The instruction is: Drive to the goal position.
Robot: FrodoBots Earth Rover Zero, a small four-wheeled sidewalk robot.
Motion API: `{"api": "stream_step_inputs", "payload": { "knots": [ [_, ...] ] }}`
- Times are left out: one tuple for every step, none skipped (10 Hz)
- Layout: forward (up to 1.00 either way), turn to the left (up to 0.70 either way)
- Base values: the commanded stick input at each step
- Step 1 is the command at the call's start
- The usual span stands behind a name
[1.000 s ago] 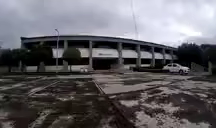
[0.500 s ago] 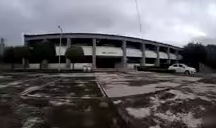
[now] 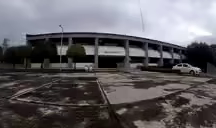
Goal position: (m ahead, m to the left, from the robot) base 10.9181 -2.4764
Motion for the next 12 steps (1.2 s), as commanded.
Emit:
{"api": "stream_step_inputs", "payload": {
  "knots": [
    [0.7, 0.0],
    [0.7, 0.0],
    [0.7, 0.0],
    [0.7, 0.0],
    [0.7, 0.0],
    [0.7, 0.0],
    [0.7, 0.0],
    [0.7, 0.0],
    [0.7, 0.0],
    [0.7, 0.0],
    [0.7, 0.0],
    [0.7, 0.0]
  ]
}}
